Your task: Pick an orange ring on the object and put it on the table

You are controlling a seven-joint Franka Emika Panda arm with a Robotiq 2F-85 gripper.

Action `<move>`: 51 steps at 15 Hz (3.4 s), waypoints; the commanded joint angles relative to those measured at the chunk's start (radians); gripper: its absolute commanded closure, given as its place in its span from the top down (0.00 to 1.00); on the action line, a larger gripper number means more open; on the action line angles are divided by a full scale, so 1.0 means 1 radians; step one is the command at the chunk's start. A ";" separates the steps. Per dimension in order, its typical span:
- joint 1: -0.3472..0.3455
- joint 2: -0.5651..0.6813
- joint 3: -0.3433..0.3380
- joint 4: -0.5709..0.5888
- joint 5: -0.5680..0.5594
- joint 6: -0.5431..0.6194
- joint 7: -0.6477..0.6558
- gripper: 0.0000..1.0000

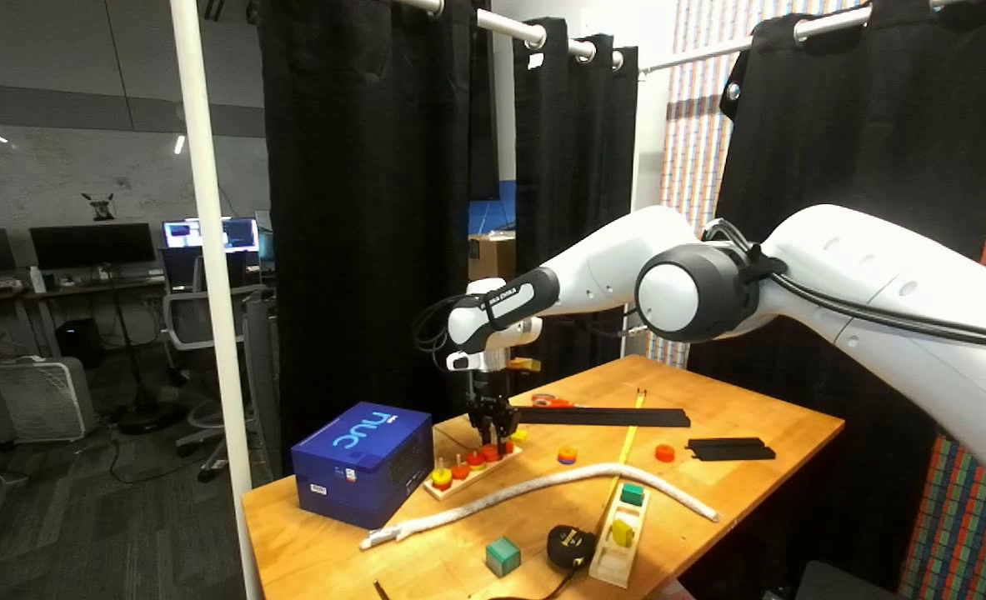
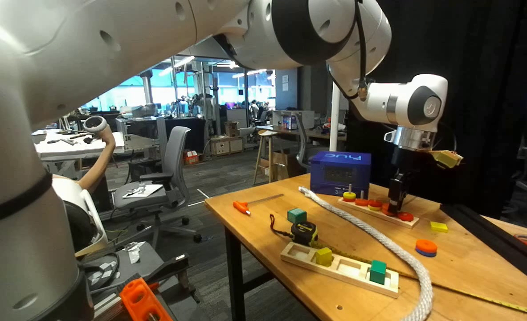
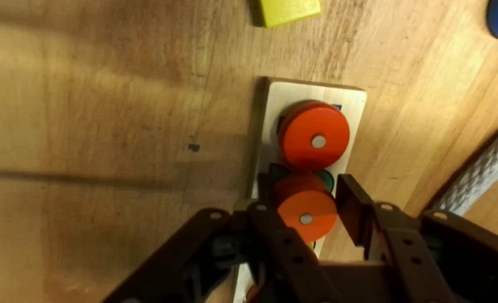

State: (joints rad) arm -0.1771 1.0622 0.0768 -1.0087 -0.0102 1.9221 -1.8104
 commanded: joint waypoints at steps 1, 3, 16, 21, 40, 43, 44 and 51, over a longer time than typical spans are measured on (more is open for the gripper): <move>0.007 0.013 0.002 0.062 0.001 -0.042 -0.006 0.18; 0.011 -0.005 0.004 0.058 0.002 -0.047 -0.003 0.18; -0.014 -0.178 -0.059 -0.057 -0.010 -0.042 0.058 0.17; -0.054 -0.265 -0.074 -0.171 -0.008 -0.035 0.063 0.17; -0.253 -0.439 -0.088 -0.501 0.110 0.095 -0.105 0.17; -0.260 -0.443 -0.097 -0.546 0.104 0.124 -0.114 0.17; -0.261 -0.446 -0.100 -0.564 0.102 0.140 -0.117 0.17; -0.266 -0.451 -0.111 -0.665 0.101 0.231 -0.136 0.17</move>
State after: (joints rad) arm -0.4389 0.6550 -0.0288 -1.6003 0.0684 2.1103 -1.9123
